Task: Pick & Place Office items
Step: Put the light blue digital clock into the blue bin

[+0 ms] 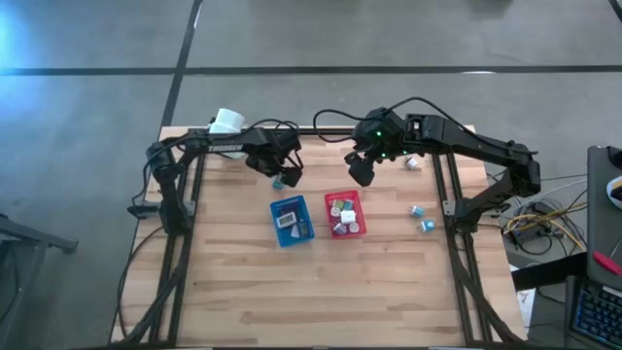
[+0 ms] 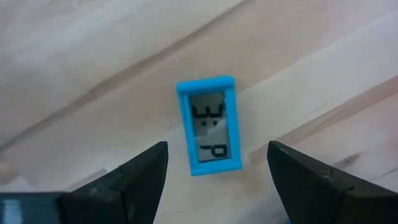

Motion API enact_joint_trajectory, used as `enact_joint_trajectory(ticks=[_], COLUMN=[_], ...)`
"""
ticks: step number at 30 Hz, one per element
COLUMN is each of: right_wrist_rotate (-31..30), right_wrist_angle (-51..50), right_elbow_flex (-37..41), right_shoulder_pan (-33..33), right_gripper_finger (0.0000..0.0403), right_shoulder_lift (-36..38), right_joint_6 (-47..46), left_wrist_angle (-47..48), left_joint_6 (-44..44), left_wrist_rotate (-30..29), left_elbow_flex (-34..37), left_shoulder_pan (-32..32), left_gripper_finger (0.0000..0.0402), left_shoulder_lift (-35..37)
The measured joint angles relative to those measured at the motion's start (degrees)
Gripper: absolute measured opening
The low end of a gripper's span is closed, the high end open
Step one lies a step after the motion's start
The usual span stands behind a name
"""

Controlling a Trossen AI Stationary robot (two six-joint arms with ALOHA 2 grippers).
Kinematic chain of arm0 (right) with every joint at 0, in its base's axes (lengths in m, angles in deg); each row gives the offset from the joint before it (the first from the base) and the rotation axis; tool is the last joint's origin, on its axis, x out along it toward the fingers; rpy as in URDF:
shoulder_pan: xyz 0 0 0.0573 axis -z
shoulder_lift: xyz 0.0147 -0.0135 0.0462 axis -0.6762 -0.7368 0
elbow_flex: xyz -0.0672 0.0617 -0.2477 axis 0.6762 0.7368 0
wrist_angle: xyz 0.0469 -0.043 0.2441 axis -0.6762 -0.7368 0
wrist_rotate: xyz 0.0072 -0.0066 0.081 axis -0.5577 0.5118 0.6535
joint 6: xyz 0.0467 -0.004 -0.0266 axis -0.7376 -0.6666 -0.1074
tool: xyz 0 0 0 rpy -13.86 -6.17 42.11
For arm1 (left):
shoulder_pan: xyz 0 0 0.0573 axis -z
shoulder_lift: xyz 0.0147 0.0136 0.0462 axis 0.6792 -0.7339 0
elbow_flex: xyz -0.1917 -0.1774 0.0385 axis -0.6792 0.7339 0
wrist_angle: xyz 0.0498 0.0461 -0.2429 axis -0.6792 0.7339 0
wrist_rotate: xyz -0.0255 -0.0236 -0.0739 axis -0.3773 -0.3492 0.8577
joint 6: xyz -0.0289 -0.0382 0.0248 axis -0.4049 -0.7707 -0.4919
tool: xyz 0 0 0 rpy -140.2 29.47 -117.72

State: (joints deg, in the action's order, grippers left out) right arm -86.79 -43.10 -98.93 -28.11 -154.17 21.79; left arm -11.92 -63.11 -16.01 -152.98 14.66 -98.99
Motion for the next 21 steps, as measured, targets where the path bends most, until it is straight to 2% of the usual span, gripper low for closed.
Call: enact_joint_trajectory(ticks=[10,21], right_wrist_rotate=[-0.05,-0.09], right_wrist_angle=[0.04,0.11], right_elbow_flex=[0.00,0.00], right_shoulder_pan=[0.00,0.01], right_gripper_finger=[0.0231,0.0231], right_shoulder_lift=[0.00,-0.02], right_joint_6=[-0.06,-1.34], left_wrist_angle=[-4.02,-8.78], left_joint_6=[-1.27,-2.12], left_wrist_rotate=[3.88,4.50], left_elbow_flex=[6.32,6.78], left_shoulder_pan=[-0.11,-0.15], left_gripper_finger=[0.0280,0.0280], left_shoulder_lift=[-0.02,-0.02])
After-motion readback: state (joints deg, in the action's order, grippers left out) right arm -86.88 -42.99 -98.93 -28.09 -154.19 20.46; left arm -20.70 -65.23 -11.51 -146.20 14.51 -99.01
